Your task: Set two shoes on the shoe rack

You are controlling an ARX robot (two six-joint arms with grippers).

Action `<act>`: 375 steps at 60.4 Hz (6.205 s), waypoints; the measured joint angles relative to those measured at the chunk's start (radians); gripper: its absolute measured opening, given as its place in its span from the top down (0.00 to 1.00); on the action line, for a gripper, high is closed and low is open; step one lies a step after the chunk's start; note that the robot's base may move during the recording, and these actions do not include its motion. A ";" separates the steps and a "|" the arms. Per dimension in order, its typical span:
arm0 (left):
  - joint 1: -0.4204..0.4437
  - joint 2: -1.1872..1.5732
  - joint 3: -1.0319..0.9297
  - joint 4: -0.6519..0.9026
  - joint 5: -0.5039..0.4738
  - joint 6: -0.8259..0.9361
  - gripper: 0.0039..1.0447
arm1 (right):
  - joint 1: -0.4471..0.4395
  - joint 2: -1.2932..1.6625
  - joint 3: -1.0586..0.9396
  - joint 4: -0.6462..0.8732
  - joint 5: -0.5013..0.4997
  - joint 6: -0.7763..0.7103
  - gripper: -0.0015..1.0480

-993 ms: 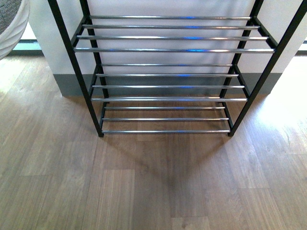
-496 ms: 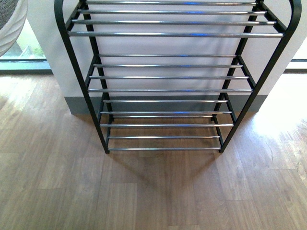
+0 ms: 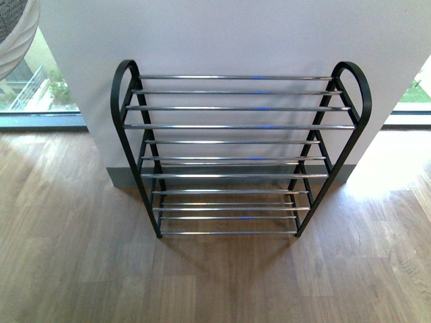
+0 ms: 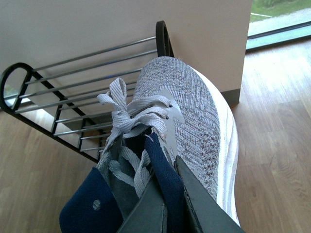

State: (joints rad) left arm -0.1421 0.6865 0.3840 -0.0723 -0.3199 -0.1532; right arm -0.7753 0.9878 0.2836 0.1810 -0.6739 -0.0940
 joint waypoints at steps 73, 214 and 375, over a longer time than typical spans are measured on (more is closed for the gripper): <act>0.000 0.000 0.000 0.000 0.002 0.000 0.99 | 0.623 0.499 0.284 0.272 0.432 0.384 0.99; 0.000 0.000 0.000 0.000 -0.001 0.000 0.99 | 0.737 1.530 1.195 0.443 0.592 0.473 0.30; -0.001 0.000 0.000 0.000 -0.001 0.000 0.99 | 0.771 -0.645 -0.265 0.162 0.671 0.098 0.98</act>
State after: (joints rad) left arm -0.1429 0.6861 0.3840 -0.0719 -0.3210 -0.1532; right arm -0.0040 0.3424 0.0185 0.3431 -0.0029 0.0044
